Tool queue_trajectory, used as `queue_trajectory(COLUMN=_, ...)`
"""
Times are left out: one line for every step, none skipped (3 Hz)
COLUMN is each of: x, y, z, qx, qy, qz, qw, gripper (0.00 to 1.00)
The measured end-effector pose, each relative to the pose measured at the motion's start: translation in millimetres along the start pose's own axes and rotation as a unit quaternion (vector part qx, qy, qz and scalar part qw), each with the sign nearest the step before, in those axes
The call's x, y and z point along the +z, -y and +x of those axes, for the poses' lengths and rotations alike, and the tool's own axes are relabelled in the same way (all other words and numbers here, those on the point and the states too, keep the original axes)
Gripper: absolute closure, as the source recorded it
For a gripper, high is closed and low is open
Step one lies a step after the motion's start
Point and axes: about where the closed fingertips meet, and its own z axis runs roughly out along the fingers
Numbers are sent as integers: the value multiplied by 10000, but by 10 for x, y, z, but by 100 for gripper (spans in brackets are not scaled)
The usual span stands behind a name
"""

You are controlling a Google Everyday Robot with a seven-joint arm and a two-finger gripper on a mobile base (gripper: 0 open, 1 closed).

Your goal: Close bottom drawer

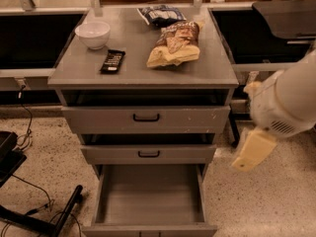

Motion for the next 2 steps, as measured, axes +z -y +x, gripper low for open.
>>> queue_trajectory(x=928, y=-291, z=88, qx=103, qy=-157, qz=-201, qw=9996, gripper=0)
queue_trajectory(x=1764, y=-602, z=366, qx=378, qy=-117, qz=-444, qw=9982, gripper=0)
